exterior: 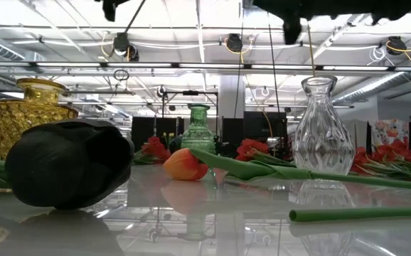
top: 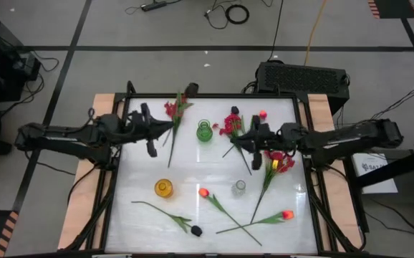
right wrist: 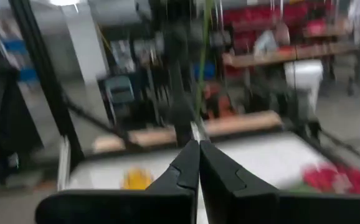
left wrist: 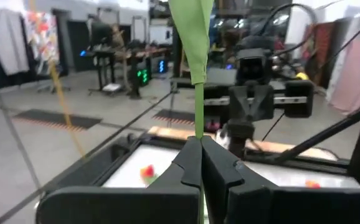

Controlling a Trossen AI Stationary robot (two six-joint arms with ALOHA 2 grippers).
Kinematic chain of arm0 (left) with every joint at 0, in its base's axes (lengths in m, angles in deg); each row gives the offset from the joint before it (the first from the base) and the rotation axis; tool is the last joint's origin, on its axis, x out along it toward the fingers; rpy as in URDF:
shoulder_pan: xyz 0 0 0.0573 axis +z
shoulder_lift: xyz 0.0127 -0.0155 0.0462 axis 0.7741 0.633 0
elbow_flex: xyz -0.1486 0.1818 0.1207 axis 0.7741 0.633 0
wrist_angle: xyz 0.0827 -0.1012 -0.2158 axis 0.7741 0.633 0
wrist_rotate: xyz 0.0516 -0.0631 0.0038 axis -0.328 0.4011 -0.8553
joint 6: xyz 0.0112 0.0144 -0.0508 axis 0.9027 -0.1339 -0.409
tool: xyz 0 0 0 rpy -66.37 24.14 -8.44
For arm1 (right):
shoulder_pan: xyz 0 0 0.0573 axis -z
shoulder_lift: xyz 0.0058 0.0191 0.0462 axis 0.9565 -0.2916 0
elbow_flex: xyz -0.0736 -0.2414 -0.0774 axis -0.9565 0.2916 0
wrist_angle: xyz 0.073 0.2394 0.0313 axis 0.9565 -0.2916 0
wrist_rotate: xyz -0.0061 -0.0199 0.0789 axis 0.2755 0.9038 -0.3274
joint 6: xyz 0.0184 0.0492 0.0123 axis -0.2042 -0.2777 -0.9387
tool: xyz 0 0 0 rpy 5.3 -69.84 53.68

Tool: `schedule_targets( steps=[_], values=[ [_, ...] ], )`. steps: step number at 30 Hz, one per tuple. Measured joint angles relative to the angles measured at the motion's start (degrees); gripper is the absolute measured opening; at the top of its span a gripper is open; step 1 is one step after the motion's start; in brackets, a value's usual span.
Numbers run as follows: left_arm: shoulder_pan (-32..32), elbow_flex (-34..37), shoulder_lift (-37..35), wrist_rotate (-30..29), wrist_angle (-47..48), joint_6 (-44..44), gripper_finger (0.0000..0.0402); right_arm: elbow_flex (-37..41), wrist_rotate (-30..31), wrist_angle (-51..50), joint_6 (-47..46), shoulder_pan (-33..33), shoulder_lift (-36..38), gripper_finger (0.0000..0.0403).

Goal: Sort flowers into vase by color
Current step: Put top left black flower into the transparent vase

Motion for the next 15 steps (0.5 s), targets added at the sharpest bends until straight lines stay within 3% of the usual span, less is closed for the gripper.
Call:
schedule_targets(
  steps=[5, 15],
  values=[
    [-2.67, 0.00, 5.49, 0.87, -5.30, 1.27, 0.0000, -4.58, -0.76, 9.21, 0.75, 0.98, -7.72, 0.0010],
    [-6.18, 0.04, 10.99, 1.17, -13.04, 3.45, 0.0000, -16.76, -6.20, 6.87, 3.70, 1.63, -19.60, 0.0083]
  ],
)
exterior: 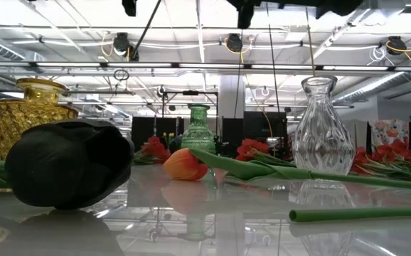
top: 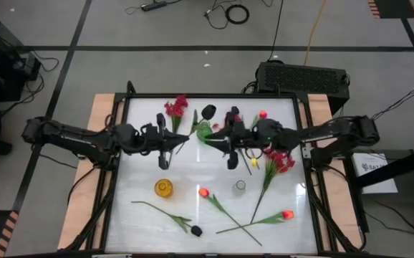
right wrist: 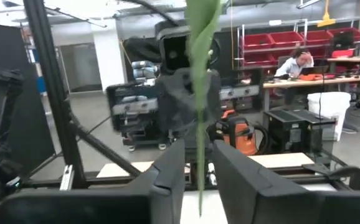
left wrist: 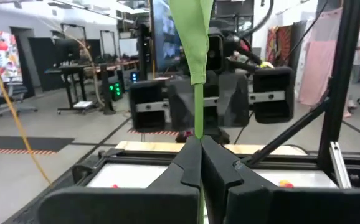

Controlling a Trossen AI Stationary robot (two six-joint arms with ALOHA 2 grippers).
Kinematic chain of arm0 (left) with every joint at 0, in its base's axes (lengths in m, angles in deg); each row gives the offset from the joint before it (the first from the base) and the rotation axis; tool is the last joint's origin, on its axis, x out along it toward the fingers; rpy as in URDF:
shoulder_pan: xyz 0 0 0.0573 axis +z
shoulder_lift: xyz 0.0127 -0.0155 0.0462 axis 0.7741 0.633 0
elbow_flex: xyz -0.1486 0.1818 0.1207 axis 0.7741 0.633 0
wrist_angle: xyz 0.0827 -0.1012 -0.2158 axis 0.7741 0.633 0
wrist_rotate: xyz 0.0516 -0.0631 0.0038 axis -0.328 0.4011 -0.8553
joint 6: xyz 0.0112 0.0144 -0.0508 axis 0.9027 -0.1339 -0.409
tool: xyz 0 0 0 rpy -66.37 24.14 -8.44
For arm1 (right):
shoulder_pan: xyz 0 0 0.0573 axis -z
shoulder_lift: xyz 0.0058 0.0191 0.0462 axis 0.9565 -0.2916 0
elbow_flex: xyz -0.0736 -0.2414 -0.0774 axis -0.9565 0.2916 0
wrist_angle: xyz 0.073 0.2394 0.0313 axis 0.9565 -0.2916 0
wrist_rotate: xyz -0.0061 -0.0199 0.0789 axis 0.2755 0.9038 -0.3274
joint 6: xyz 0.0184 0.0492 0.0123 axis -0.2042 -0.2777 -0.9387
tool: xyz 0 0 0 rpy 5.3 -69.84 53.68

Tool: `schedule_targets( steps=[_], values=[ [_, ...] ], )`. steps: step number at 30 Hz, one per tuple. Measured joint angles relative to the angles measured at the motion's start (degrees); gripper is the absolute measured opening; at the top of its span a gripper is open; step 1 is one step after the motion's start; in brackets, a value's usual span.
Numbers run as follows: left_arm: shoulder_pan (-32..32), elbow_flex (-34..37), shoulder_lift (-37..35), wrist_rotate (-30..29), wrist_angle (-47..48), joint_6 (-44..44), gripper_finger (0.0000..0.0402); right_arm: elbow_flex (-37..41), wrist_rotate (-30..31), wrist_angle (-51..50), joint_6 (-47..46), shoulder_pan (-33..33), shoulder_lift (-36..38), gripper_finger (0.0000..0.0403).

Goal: Sort flowers into vase by color
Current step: Put top left black flower into the transparent vase

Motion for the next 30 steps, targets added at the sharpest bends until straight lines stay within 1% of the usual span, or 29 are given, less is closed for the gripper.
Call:
schedule_targets(
  steps=[4, 7, 13, 22, 30],
  values=[
    [-1.37, 0.00, -0.02, 0.09, 0.41, 0.08, 0.0000, -2.43, -2.38, 0.30, -0.02, 0.53, -2.77, 0.0114],
    [-2.21, 0.00, 0.00, 0.11, 0.39, 1.15, 0.0000, -4.06, -2.95, 1.87, -0.04, 0.44, -4.67, 0.0134],
    [-2.44, 0.00, 0.00, 0.20, 0.45, 1.47, 0.0000, -6.20, -6.56, 5.05, -0.11, 0.47, -6.64, 0.0159],
    [-2.44, 0.00, 0.89, 0.24, -0.48, 1.54, 0.0000, -7.54, -7.32, 7.05, 0.00, 0.45, -7.20, 0.0165],
    [-2.44, 0.00, 3.74, 0.93, -7.39, 3.09, 0.0000, -7.54, -7.32, 6.95, 0.02, 0.45, -7.20, 0.0165]
  ],
)
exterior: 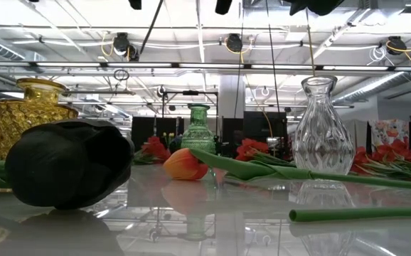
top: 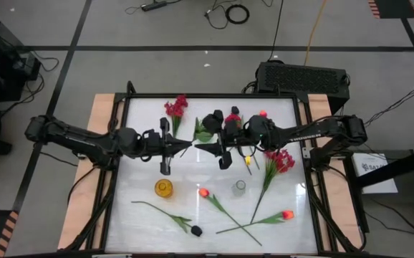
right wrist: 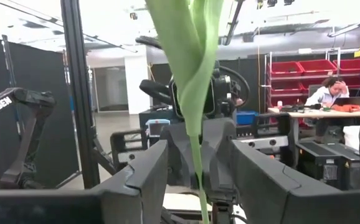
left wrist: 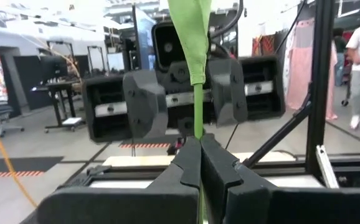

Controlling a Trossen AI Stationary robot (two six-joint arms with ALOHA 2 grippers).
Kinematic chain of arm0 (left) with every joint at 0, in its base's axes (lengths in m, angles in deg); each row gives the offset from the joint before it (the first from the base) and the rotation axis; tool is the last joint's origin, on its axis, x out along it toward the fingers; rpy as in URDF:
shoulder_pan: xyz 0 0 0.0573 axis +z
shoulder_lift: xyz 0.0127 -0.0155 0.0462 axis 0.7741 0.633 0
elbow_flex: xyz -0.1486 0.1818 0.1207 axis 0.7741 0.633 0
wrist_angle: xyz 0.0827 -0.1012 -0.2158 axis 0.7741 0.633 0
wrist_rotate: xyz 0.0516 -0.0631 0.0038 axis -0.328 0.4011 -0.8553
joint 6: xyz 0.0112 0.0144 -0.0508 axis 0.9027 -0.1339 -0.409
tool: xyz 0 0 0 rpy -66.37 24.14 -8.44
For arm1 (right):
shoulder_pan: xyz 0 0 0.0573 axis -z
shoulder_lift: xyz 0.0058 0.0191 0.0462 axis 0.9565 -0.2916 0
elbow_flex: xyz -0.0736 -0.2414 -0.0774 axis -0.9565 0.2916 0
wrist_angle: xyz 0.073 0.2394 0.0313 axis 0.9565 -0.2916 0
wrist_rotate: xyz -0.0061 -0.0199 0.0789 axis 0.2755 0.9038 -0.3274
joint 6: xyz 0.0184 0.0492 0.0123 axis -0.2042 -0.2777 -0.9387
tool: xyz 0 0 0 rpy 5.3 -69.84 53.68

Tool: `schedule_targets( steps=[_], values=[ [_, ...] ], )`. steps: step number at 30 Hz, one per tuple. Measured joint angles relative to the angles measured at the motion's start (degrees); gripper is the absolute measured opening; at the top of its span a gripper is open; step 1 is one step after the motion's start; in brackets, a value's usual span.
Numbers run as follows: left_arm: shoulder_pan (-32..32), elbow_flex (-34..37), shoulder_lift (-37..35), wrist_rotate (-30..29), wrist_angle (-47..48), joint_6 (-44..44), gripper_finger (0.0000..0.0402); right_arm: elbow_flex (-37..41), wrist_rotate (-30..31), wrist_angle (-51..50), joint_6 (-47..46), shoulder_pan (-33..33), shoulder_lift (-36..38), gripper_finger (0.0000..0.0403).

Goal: Sort flowers into vase by color
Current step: Put top left black flower into the transparent vase

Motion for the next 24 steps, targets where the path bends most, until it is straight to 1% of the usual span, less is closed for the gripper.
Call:
schedule_targets(
  steps=[11, 14, 18, 24],
  values=[
    [0.07, 0.00, 3.72, 0.21, -4.35, 1.38, 0.0000, 0.00, 0.02, 0.00, 0.93, -0.01, 0.00, 0.0164],
    [0.13, 0.00, 3.87, 0.19, -4.83, 1.67, 0.0000, 0.00, 0.02, -0.39, 1.28, -0.10, 0.00, 0.0152],
    [0.12, 0.00, 3.87, 0.19, -4.94, 2.35, 0.0000, 0.00, 0.02, -0.45, 1.62, -0.11, 0.00, 0.0114],
    [0.13, -0.01, 3.85, -0.24, -4.93, 2.31, 0.0000, 0.00, -0.02, -0.47, 2.28, -0.13, 0.00, 0.0027]
  ],
)
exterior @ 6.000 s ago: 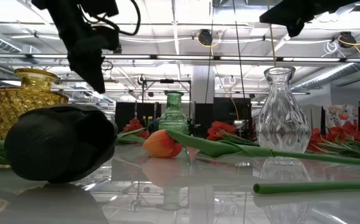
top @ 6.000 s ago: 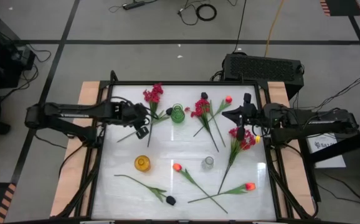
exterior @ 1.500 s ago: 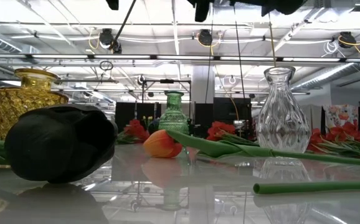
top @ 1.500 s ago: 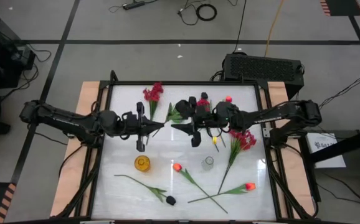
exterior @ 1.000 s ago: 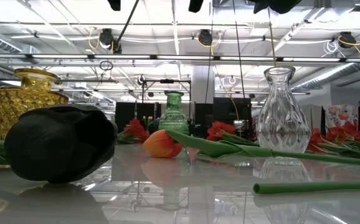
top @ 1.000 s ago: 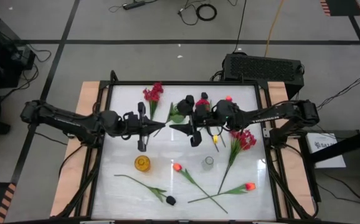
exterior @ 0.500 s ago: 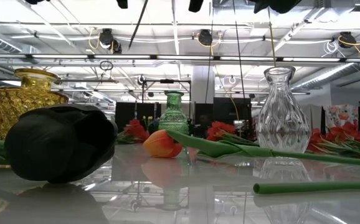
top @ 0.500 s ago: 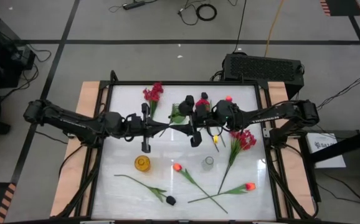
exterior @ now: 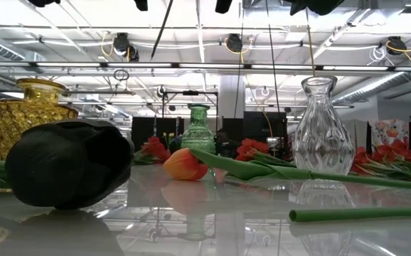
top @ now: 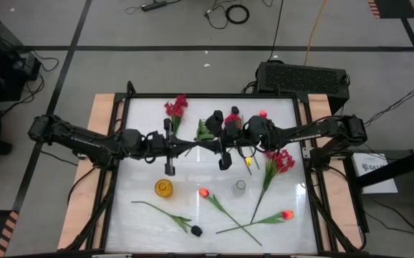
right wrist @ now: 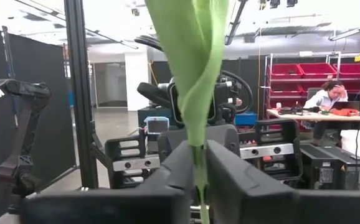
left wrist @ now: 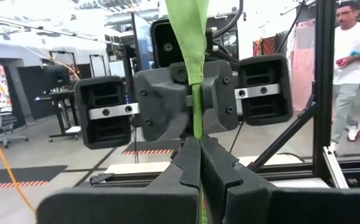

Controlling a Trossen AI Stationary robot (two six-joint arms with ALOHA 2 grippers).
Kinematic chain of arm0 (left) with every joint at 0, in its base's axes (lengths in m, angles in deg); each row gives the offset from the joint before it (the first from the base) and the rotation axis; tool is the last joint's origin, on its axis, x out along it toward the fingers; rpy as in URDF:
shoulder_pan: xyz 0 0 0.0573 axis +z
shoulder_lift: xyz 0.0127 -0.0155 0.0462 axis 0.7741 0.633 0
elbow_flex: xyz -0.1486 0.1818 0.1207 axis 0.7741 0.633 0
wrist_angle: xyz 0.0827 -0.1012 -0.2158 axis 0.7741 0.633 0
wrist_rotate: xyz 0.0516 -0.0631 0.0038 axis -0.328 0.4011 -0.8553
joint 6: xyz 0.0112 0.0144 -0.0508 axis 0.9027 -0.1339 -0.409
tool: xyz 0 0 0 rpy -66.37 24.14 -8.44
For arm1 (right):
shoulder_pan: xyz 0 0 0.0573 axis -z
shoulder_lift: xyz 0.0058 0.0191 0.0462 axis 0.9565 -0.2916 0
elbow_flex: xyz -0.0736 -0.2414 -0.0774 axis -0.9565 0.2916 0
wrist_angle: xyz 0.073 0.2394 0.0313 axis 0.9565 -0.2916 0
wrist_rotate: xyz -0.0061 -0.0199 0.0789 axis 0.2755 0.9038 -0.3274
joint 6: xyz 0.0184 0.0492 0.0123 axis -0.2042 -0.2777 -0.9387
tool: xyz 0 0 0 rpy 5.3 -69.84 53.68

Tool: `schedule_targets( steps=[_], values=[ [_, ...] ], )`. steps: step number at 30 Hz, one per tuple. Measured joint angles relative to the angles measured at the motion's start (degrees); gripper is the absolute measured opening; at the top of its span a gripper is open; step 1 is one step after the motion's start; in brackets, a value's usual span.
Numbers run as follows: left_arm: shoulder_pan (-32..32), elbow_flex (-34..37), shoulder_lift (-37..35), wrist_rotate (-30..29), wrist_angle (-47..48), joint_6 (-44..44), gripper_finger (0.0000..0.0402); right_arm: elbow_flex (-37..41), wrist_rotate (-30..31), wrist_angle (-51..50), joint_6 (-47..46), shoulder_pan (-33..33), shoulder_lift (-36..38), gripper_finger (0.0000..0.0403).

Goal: Sort flowers into vase by color
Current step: Put top left black flower into the transparent vase

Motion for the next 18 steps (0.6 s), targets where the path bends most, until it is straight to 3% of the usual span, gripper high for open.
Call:
schedule_targets(
  steps=[2, 8, 18],
  values=[
    [0.00, 0.01, 0.00, -0.21, 0.03, -0.79, 0.0005, 0.00, 0.02, -0.17, 0.51, 0.00, 0.00, 0.0008],
    [-0.02, 0.01, 0.00, -0.85, 0.63, -2.98, 0.0045, 0.00, 0.11, -1.08, -0.82, 0.00, 0.00, 0.0005],
    [-0.13, 0.00, -0.04, -1.16, 1.23, -7.38, 0.0169, 0.02, 0.13, -13.44, -0.71, 0.04, 7.55, 0.0002]
  ],
)
